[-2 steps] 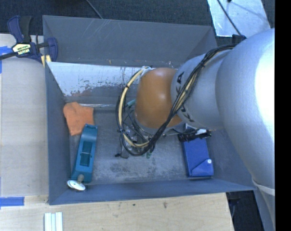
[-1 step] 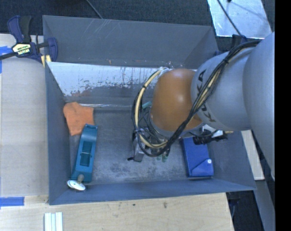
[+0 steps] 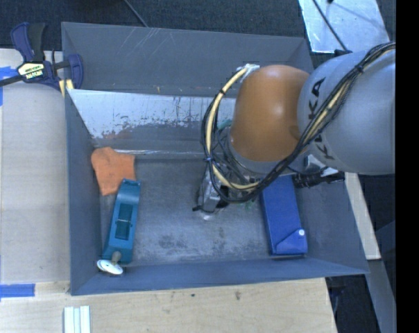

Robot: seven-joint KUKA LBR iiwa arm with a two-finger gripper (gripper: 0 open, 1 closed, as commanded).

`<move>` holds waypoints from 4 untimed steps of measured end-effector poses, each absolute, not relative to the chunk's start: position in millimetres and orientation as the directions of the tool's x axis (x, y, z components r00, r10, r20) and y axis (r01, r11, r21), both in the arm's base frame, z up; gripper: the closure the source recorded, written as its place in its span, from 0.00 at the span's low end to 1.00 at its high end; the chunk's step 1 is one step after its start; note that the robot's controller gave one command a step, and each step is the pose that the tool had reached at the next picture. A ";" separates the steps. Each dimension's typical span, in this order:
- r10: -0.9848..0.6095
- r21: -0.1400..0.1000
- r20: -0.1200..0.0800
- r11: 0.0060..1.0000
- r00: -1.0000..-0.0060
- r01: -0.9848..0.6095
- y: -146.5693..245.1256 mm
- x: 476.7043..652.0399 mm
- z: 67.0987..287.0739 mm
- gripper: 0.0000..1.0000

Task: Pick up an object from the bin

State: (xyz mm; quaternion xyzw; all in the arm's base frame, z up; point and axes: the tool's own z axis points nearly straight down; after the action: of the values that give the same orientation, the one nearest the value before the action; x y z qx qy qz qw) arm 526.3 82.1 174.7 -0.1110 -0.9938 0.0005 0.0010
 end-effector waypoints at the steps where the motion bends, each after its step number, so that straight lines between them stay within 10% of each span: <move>1: 0.246 0.001 -0.002 0.969 -0.969 0.246 101.9 502.5 246.2 0.00; 2: 0.246 0.001 -0.002 0.969 -0.969 0.246 101.9 502.5 246.1 0.00; 3: 0.089 0.000 -0.005 0.996 -0.996 0.089 71.2 560.1 193.7 1.00; 4: 0.090 0.001 -0.006 0.996 -0.996 0.090 71.5 560.2 193.9 0.00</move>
Offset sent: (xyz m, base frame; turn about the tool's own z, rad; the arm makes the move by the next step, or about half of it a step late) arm 0.0000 0.0000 0.0000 0.0000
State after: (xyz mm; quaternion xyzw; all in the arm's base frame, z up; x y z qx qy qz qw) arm 560.2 71.5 193.9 -0.0450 -0.9990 -0.0004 -0.0030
